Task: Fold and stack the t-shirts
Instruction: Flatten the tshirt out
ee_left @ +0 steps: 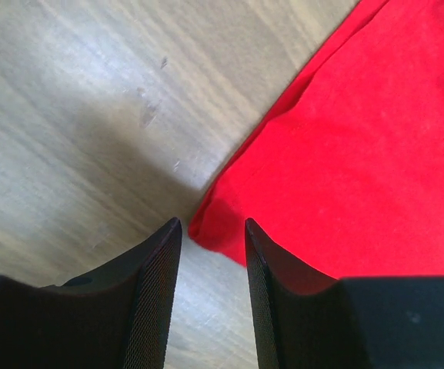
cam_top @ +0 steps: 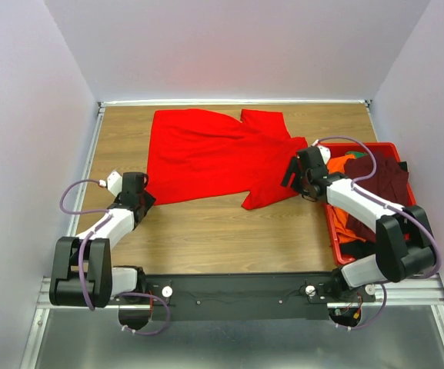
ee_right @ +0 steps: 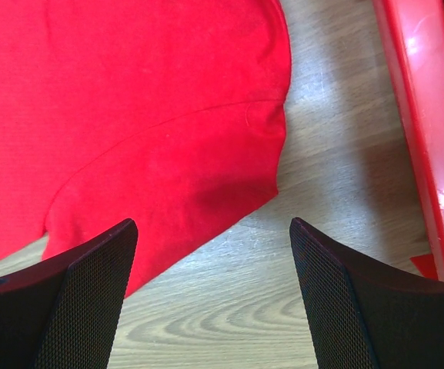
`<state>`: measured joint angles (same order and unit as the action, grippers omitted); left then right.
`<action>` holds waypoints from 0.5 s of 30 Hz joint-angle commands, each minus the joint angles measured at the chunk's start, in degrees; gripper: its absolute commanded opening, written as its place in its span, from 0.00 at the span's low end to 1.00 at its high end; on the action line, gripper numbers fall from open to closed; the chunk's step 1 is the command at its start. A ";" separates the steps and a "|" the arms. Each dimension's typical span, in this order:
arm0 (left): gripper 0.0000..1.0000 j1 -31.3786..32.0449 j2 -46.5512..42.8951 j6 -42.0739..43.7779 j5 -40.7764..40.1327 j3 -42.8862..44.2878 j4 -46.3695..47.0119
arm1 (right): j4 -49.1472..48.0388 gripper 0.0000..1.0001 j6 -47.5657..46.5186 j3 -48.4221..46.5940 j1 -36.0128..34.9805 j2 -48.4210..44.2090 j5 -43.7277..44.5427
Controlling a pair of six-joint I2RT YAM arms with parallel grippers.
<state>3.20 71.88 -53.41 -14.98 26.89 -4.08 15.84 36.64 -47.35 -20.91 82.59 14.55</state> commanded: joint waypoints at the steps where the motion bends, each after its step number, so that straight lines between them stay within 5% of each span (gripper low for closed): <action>1: 0.39 0.40 2.65 0.05 -0.40 0.61 1.87 | -1.16 0.87 0.53 0.24 -0.01 1.87 2.15; 3: 0.14 0.40 3.88 0.58 0.04 2.02 2.58 | -1.16 0.87 0.45 0.24 -0.01 2.14 2.07; 6: 0.00 0.23 6.33 1.64 -0.13 4.91 3.11 | -1.25 0.86 0.45 0.24 -0.01 2.84 1.54; 15: 0.00 -2.68 8.37 2.17 1.62 11.95 2.76 | -2.47 0.86 0.53 0.68 -0.01 6.09 3.21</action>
<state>1.54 80.07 -51.90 -14.04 36.58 -2.02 14.74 36.62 -47.35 -20.91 86.89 14.83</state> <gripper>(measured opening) 0.007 0.859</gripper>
